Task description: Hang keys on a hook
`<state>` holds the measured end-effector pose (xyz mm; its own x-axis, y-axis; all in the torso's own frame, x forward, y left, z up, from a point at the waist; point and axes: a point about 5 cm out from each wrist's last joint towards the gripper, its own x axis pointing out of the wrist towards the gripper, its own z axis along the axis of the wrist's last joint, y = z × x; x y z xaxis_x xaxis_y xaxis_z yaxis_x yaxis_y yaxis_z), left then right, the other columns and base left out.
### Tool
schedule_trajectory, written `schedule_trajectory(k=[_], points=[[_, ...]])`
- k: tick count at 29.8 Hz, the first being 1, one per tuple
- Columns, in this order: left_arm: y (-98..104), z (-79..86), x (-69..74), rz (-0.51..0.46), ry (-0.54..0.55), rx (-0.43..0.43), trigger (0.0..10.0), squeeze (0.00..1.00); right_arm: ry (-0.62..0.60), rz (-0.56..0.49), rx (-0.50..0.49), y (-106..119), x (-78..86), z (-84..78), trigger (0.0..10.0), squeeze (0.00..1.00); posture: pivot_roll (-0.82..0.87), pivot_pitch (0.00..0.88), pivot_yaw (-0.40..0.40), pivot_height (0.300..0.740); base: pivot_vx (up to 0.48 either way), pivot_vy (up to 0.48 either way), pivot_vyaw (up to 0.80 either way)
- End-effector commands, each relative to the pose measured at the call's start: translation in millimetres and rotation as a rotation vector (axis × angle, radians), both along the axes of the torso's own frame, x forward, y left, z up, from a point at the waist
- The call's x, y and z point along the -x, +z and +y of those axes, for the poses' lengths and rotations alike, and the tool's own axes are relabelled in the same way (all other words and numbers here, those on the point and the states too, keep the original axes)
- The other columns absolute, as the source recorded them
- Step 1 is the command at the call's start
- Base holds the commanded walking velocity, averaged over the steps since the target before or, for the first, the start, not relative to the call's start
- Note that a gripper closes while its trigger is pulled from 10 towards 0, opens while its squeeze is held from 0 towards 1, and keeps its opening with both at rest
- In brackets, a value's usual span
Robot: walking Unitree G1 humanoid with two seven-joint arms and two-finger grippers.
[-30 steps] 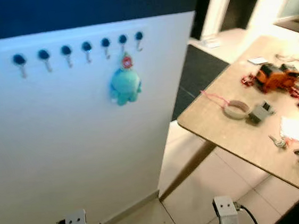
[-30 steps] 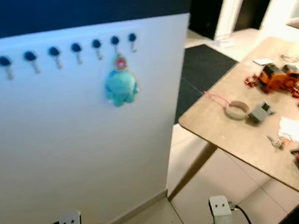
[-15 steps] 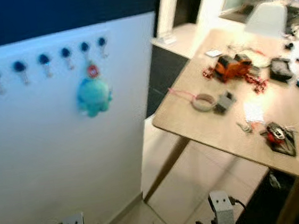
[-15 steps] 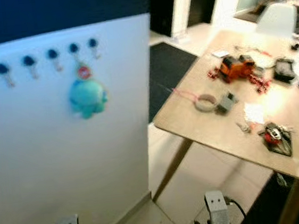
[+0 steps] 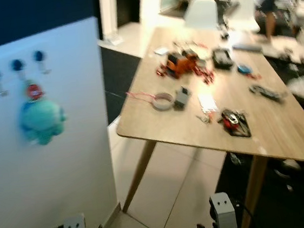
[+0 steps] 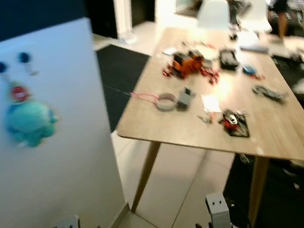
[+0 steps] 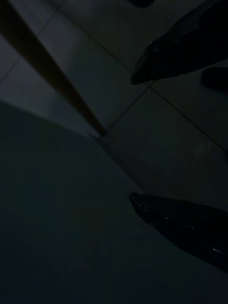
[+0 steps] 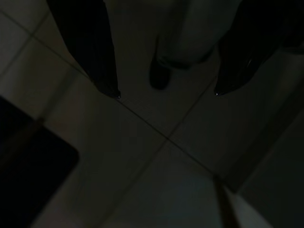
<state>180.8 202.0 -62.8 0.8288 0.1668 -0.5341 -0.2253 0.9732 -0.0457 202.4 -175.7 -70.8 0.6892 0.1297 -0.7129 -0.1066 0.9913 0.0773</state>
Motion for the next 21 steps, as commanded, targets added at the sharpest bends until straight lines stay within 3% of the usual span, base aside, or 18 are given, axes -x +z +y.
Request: schedule_trajectory(k=[1, 16, 21], points=[[-3.5, -4.6, 3.4, 0.021, 0.004, 0.013, 10.0, 0.00, -0.002, 0.017, 0.021, -1.5, 3.4, -6.5, 10.0, 0.00, 0.07, 0.054, -0.058, 0.740, 0.000, 0.000, -0.80], [-1.8, -4.5, 0.0, 0.013, 0.021, 0.012, 10.0, 0.00, 0.008, 0.016, 0.031, -0.4, 1.5, -7.7, 10.0, 0.00, 0.07, 0.054, -0.056, 0.740, 0.000, 0.000, -0.80], [-1.5, -4.5, -1.0, 0.013, 0.041, 0.010, 10.0, 0.00, 0.014, 0.008, 0.024, 1.3, -1.3, -7.9, 10.0, 0.00, 0.07, 0.052, -0.061, 0.740, 0.000, 0.000, 0.00]])
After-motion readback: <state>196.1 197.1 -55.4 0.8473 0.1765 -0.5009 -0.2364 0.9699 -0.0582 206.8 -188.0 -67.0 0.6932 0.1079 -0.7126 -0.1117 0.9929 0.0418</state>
